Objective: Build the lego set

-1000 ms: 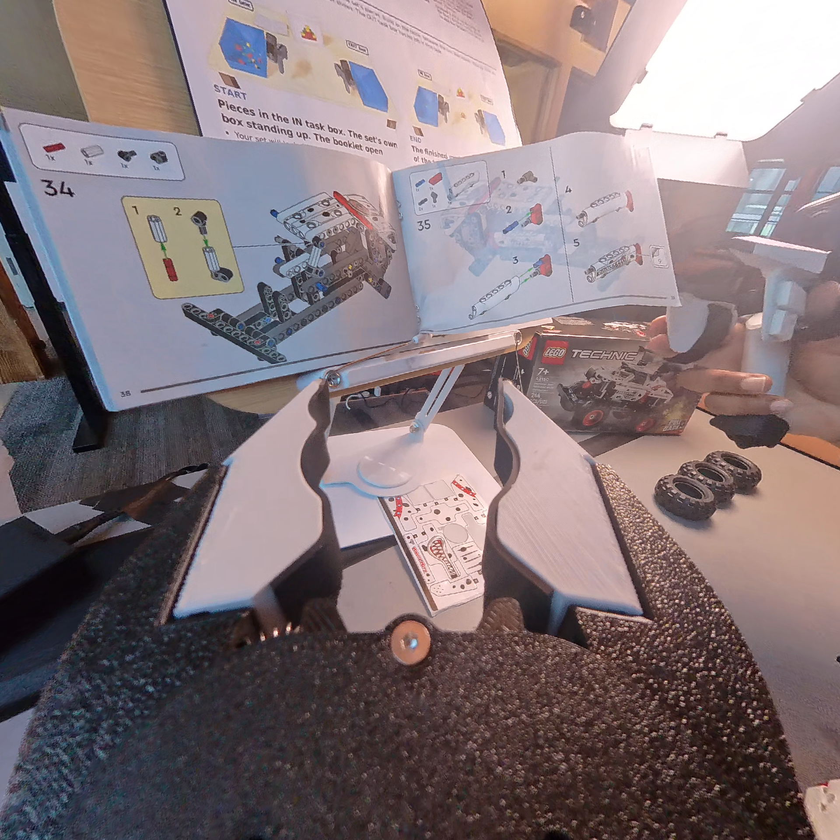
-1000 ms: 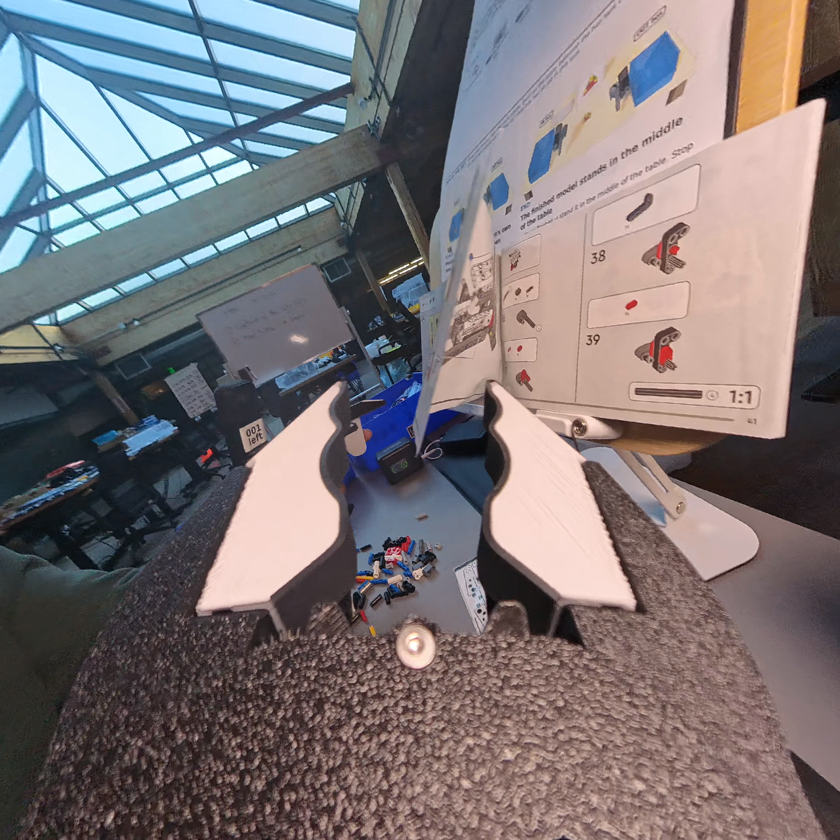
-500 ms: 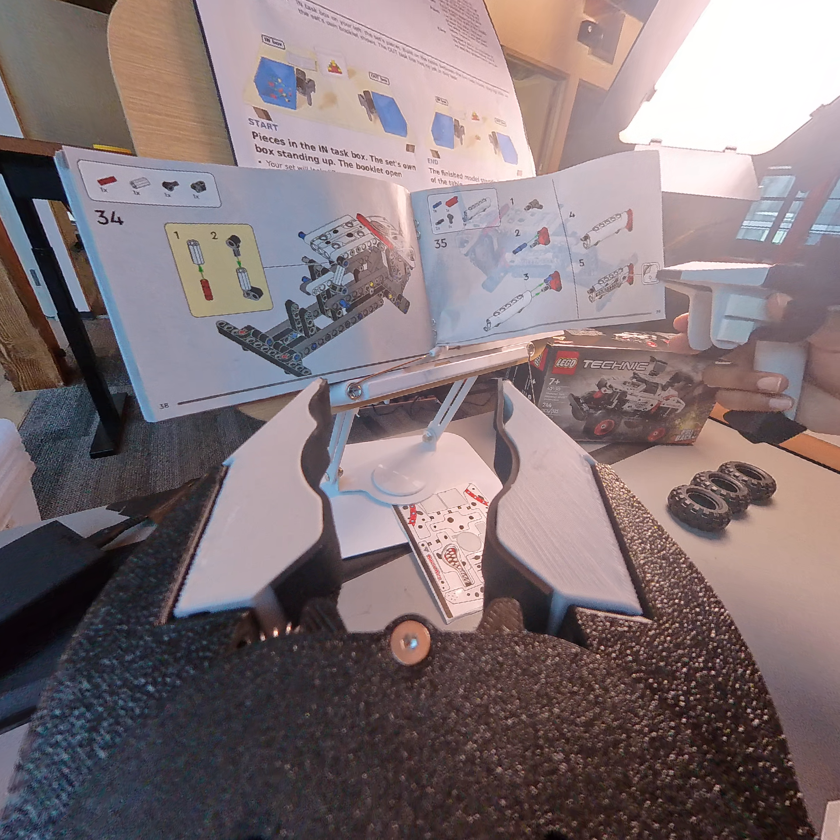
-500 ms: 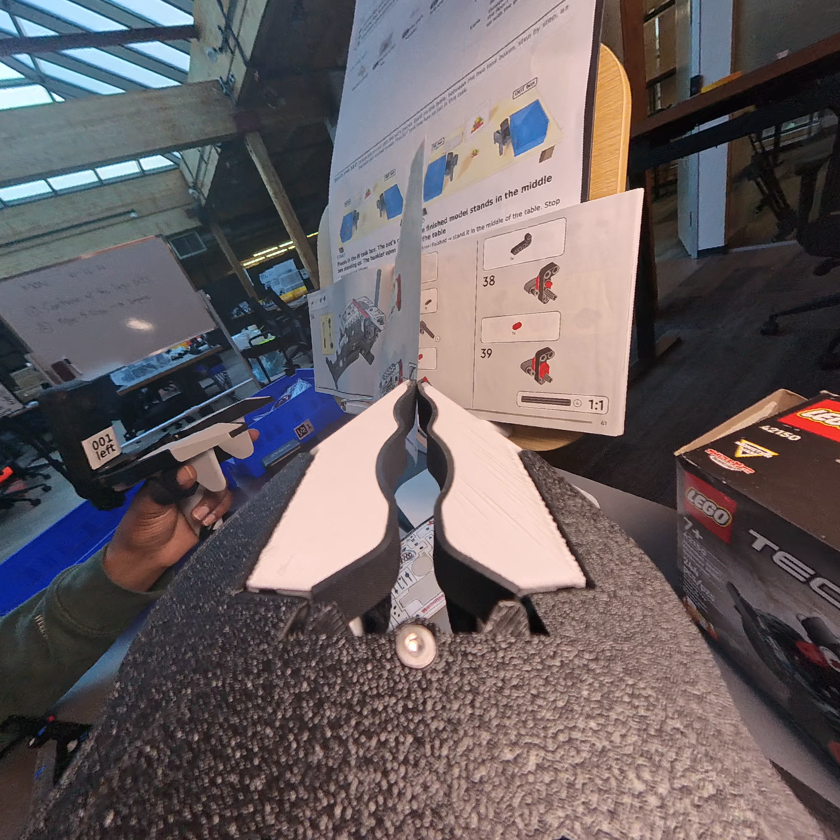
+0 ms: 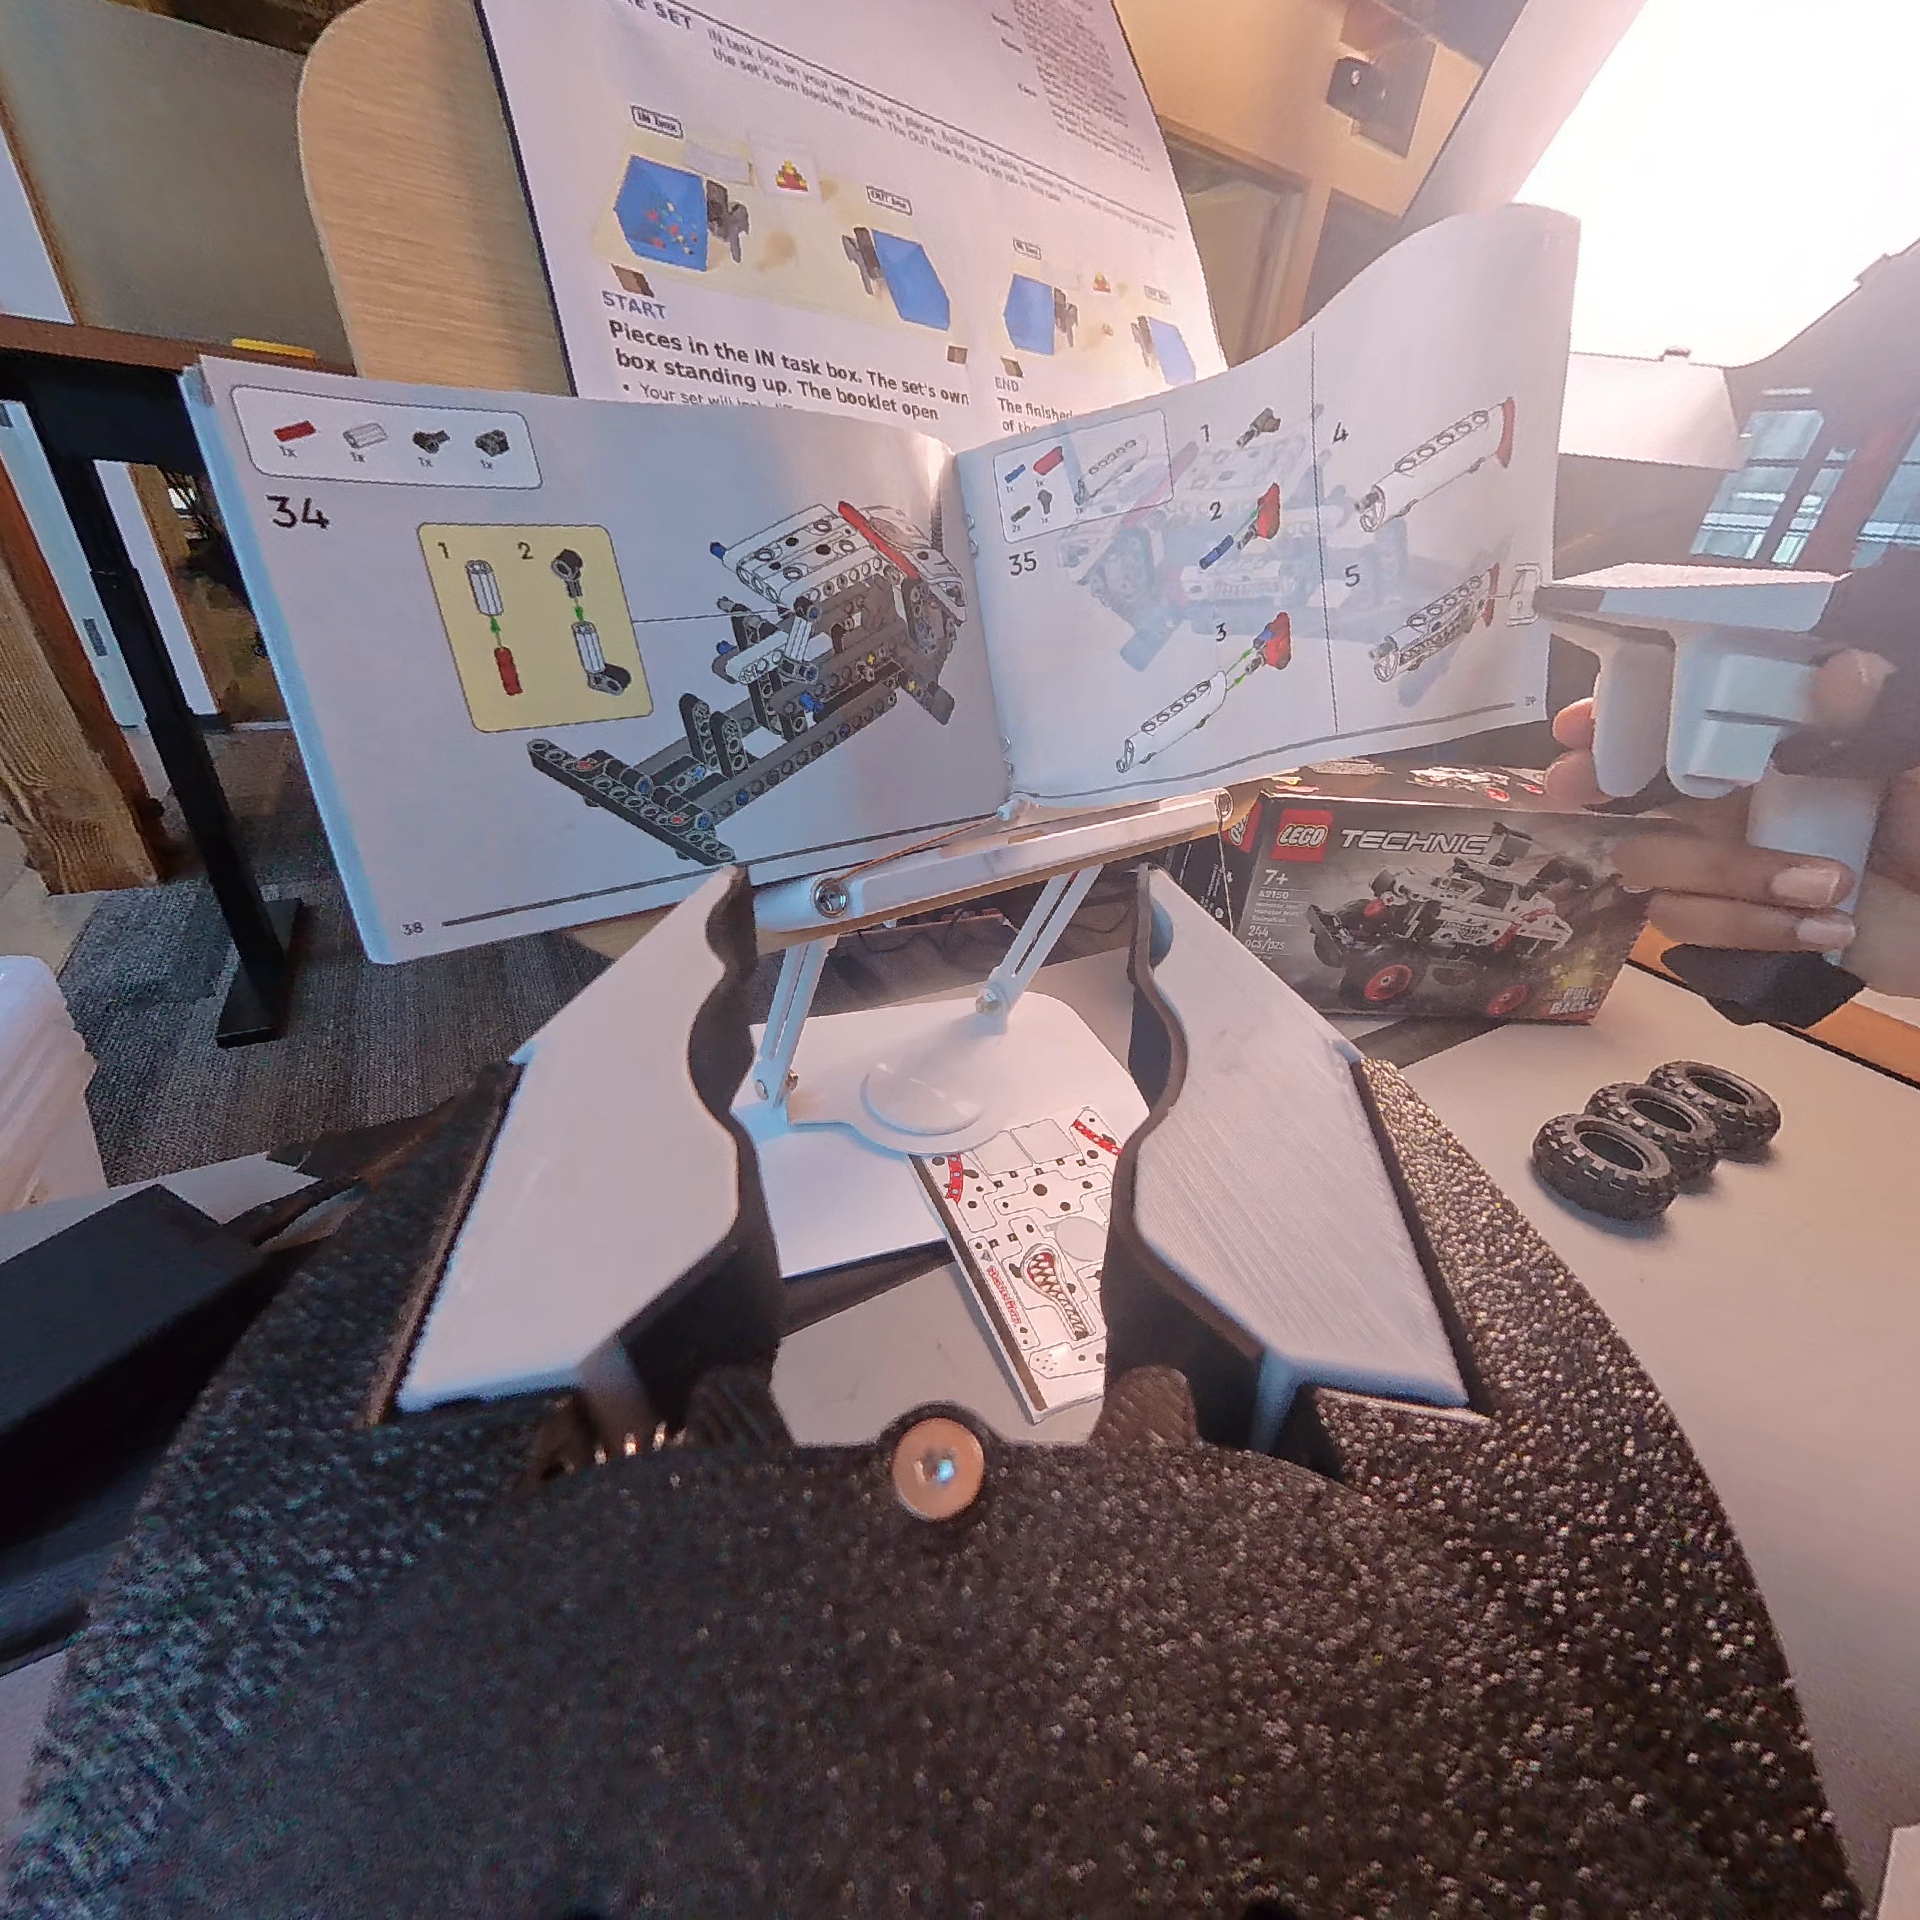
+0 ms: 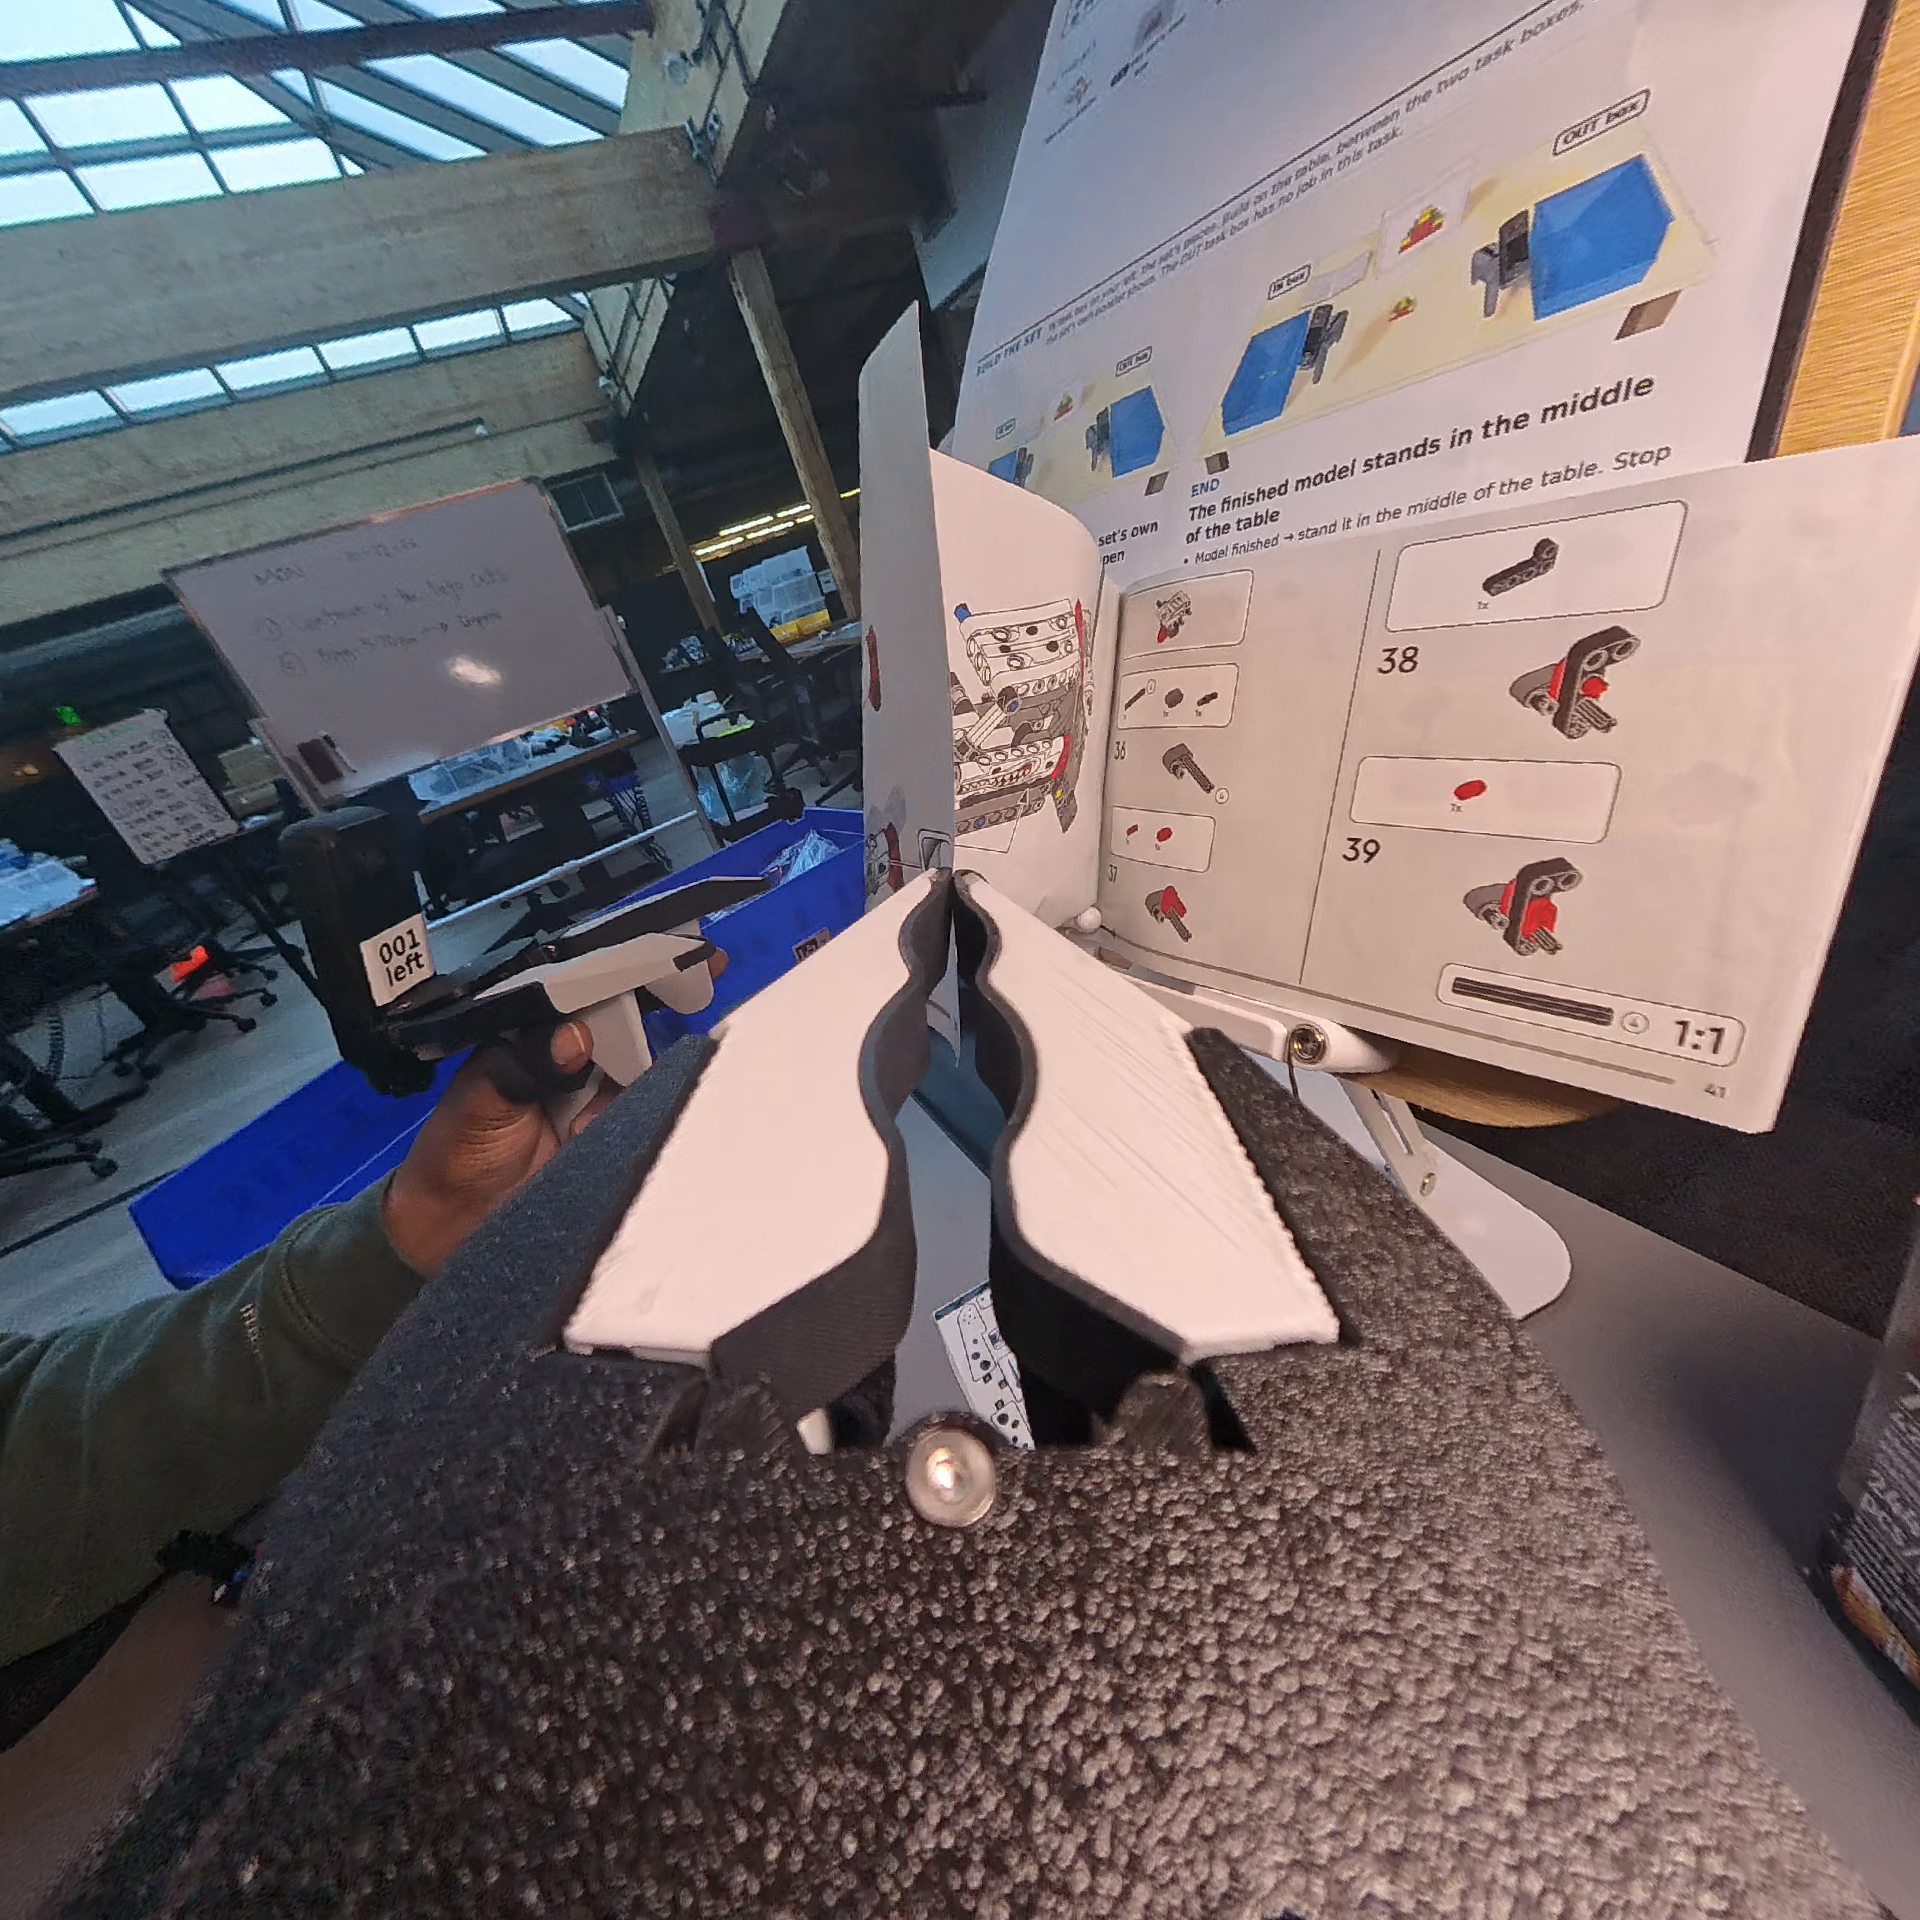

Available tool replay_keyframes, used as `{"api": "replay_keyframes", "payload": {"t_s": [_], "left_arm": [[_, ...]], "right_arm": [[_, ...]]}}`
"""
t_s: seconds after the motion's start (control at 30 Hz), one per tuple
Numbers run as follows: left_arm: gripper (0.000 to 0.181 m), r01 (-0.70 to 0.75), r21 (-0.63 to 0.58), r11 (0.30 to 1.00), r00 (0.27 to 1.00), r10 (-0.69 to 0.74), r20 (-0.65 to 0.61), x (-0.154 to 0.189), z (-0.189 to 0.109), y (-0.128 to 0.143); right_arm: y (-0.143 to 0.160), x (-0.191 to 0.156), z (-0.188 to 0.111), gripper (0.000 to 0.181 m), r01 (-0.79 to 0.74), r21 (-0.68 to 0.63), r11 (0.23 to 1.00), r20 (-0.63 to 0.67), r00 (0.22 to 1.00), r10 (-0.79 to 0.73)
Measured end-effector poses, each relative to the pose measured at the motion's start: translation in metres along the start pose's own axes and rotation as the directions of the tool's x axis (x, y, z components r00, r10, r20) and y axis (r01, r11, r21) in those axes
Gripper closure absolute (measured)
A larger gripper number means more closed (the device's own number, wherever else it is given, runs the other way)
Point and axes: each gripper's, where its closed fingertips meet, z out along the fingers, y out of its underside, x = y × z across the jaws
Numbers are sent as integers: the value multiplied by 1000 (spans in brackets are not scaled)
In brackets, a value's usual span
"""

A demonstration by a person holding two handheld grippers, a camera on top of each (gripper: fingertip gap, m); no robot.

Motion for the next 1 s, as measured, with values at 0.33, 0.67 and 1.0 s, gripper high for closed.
{"api": "replay_keyframes", "payload": {"t_s": [0.33,0.67,1.0], "left_arm": [[109,-8,0,1000,1000,8,5,-1,-1,-2],[109,-6,-3,1000,1000,6,2,0,-1,0],[109,-5,1,1000,1000,5,5,-2,-3,-3]], "right_arm": [[6,39,-14,181,-37,1,999,-164,986,37],[16,34,-11,181,-60,-22,998,-140,989,57],[31,15,23,181,-47,-77,996,-79,996,41]]}}
